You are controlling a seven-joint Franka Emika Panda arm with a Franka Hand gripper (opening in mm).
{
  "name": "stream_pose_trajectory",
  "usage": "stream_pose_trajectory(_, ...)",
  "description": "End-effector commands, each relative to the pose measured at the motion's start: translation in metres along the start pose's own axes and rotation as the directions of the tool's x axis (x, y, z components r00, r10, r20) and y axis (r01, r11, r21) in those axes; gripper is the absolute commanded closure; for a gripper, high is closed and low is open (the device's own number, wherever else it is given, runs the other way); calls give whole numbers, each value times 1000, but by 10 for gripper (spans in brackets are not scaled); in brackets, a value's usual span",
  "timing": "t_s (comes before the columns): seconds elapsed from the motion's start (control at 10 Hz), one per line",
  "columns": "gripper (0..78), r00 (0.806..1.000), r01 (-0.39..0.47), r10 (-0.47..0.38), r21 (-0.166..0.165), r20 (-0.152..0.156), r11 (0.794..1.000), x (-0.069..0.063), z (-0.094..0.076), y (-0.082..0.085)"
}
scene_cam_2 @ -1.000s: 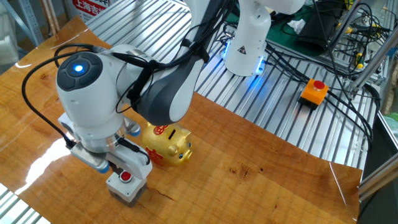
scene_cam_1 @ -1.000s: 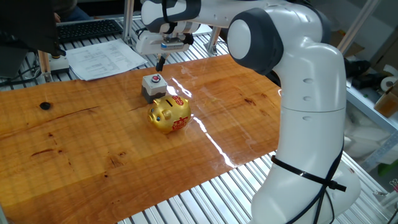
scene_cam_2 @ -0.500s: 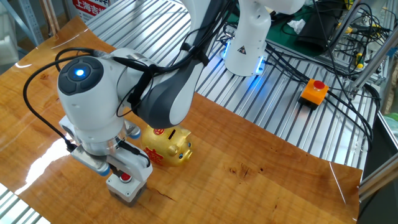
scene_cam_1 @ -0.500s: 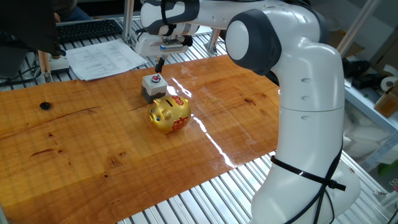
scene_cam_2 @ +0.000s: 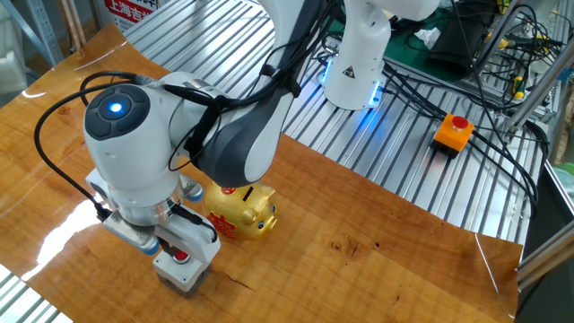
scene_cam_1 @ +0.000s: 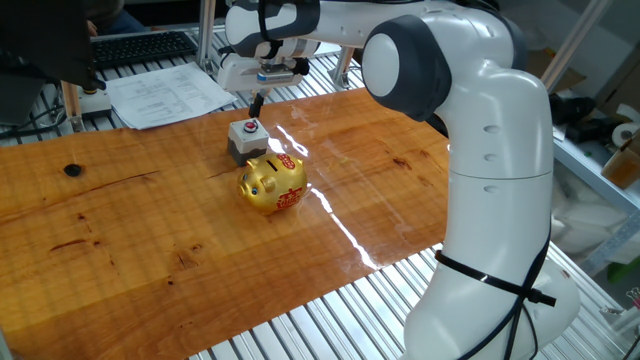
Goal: Drop coins into a piggy bank
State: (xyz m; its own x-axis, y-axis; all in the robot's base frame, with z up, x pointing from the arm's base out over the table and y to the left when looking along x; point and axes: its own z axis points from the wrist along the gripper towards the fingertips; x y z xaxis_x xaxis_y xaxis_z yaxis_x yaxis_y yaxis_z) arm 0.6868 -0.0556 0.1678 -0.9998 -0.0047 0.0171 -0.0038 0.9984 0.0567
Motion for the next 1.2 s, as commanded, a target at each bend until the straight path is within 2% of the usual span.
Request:
stream_pose_trajectory(0.1, 776, 1000, -2, 2, 0, 5, 1000, -1, 1, 0)
stream_pose_trajectory(0.6, 776, 1000, 0, 0, 3, 4, 1000, -1, 1, 0)
stream_pose_trajectory(0.7, 2, 1000, 0, 0, 3, 4, 1000, -1, 1, 0)
stream_pose_trajectory(1.2, 2, 1000, 0, 0, 3, 4, 1000, -1, 1, 0)
